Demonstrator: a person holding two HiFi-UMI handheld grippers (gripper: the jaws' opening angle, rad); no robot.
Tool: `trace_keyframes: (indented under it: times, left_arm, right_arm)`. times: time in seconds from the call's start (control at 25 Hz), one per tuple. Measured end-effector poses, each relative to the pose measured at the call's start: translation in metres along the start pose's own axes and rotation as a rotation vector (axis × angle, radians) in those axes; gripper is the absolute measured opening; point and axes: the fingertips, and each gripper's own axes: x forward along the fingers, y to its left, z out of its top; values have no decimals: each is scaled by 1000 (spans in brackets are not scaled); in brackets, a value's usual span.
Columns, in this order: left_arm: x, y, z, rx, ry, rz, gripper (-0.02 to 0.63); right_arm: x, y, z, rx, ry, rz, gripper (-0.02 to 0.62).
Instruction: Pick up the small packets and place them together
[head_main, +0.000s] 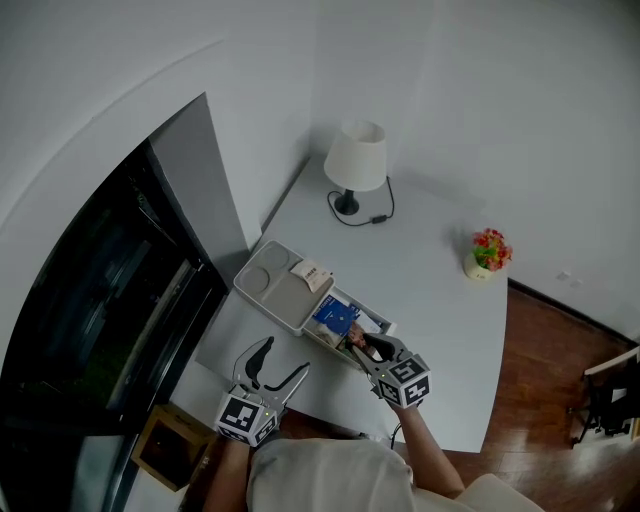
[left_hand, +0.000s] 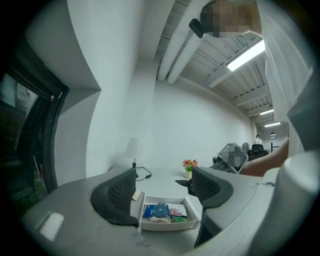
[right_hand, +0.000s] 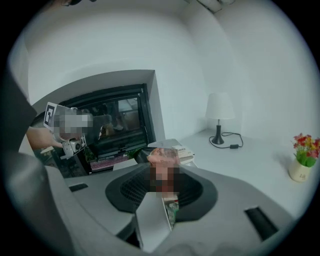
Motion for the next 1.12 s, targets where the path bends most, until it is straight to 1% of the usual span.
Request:
trace_keyframes:
  times: [0.12, 0.28, 0.4, 0.56, 0.72, 0.96, 1.12]
  left_arm:
    - [-5, 5, -2, -6, 1, 17, 350]
    - [-12, 12, -3, -8, 7, 31, 351]
    - [-19, 20, -4, -18, 6, 56, 350]
    - [-32, 33, -4, -17, 6, 92, 350]
    - [-44, 45, -7, -26, 17, 120, 345]
    - [-55, 67, -7, -14, 27, 143, 345]
    - [-63, 81, -3, -6, 24, 152, 345]
  right_arm:
    - [23, 7, 13, 1, -5, 24, 138]
    - [67, 18, 27, -39, 10, 56, 138]
    - [100, 26, 35, -49, 18, 61, 138]
    - [139, 34, 42, -52, 31, 45, 138]
    - [173, 36, 36, -45, 68, 11, 138]
    - [216, 27, 28, -21, 93, -33, 138]
    - [233, 19, 19, -3, 129, -62, 138]
